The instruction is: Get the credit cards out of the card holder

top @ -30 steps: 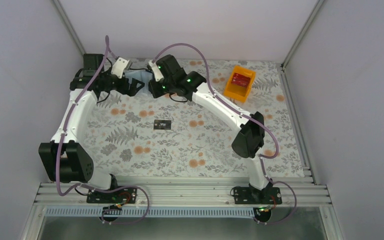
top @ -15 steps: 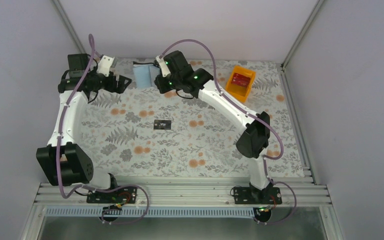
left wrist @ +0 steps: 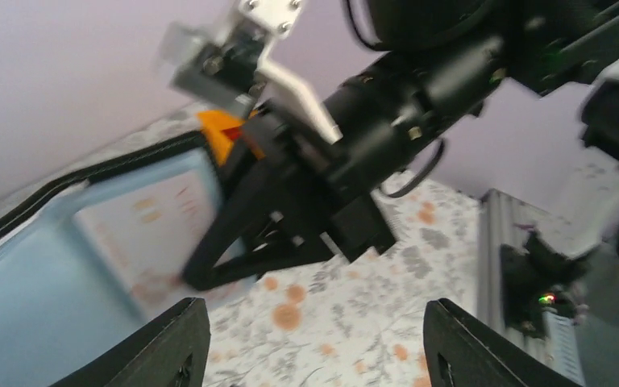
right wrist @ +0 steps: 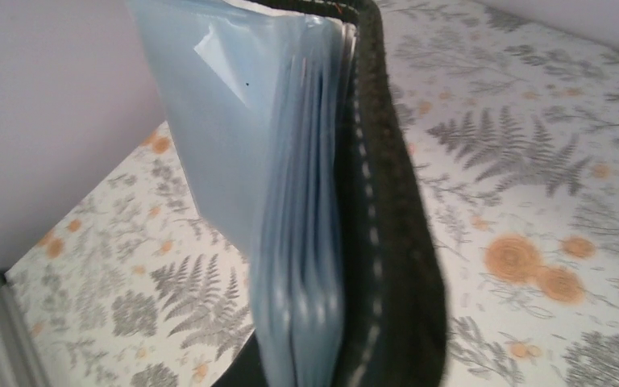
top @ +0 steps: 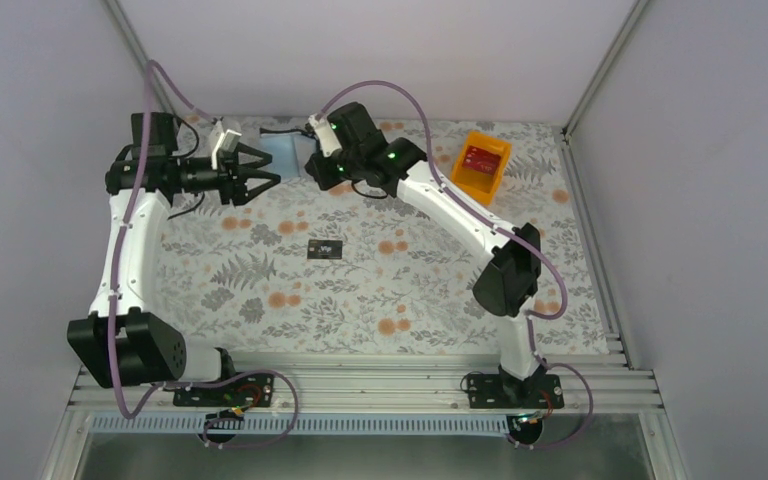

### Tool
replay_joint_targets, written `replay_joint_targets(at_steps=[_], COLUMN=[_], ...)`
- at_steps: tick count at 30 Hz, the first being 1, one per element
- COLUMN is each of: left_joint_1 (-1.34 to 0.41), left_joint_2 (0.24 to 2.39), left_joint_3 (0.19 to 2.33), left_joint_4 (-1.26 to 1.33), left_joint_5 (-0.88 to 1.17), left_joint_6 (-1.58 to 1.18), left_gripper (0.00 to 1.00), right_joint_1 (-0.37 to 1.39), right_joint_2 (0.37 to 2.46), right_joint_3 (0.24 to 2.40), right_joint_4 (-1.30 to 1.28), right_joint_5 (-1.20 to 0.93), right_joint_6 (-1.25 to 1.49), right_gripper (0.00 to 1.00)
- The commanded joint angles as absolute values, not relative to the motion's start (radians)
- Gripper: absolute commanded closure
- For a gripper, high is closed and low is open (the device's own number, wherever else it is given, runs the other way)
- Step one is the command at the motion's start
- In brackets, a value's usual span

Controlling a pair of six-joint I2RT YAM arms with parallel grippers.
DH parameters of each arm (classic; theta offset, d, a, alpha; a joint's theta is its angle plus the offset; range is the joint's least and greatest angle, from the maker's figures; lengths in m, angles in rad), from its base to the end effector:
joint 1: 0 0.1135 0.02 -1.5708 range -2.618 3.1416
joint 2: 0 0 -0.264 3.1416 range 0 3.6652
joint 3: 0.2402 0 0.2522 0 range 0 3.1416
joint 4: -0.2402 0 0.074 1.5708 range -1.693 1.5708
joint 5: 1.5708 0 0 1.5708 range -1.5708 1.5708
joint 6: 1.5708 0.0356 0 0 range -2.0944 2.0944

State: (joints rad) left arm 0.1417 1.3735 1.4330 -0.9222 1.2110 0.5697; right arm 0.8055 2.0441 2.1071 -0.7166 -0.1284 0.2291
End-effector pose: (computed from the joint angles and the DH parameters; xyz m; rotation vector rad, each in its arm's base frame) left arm 0.2675 0.0045 0.3811 0.8805 1.7573 -0.9906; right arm 0.3208 0.3405 0.3573 -0.7274 2.1955 0.6936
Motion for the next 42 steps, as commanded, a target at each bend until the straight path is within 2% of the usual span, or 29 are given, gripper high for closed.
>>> replay_joint_targets(at_steps=[1, 6, 10, 12, 22, 29, 33, 36, 41, 42], left_joint_1=[0.130, 0.098, 0.094, 0.096, 0.106, 0.085, 0.068, 0.058, 0.046, 0.046], left_joint_2=[1.352, 1.368, 1.373, 1.378, 1.376, 1.376, 1.381, 1.386, 1.385, 1.384], left_joint_3=[1.385, 1.387, 1.353, 1.350, 1.361, 1.360, 1.372, 1.399, 1.437, 1.442], left_joint_4=[-0.856, -0.835, -0.747, -0.731, -0.757, -0.782, -0.804, -0.858, -0.948, -0.955], left_joint_5=[1.436, 1.336, 1.188, 1.125, 1.094, 1.199, 1.263, 1.350, 1.414, 1.416], left_joint_6=[0.505, 0.478, 0.371, 0.353, 0.379, 0.421, 0.445, 0.510, 0.608, 0.613], left_gripper=[0.40, 0.47, 0.63, 0.66, 0.65, 0.60, 0.61, 0.67, 0.94, 0.97], right_joint_1=[0.804, 0.804, 0.803, 0.803, 0.790, 0.789, 0.790, 0.790, 0.790, 0.790], right_joint_2=[1.956, 1.929, 1.914, 1.898, 1.828, 1.846, 1.880, 1.892, 1.928, 1.931], right_joint_3=[2.053, 2.024, 2.005, 1.986, 1.892, 1.883, 1.912, 1.919, 1.958, 1.962], right_joint_4=[-0.612, -0.566, -0.547, -0.534, -0.476, -0.422, -0.409, -0.404, -0.431, -0.435], right_joint_5=[-0.310, -0.432, -0.509, -0.524, -0.683, -0.814, -0.872, -0.860, -0.851, -0.851], right_joint_6=[0.159, 0.123, 0.081, 0.062, -0.027, -0.020, -0.009, -0.005, -0.002, -0.004], right_gripper=[0.96, 0.96, 0.96, 0.96, 0.96, 0.96, 0.96, 0.96, 0.96, 0.96])
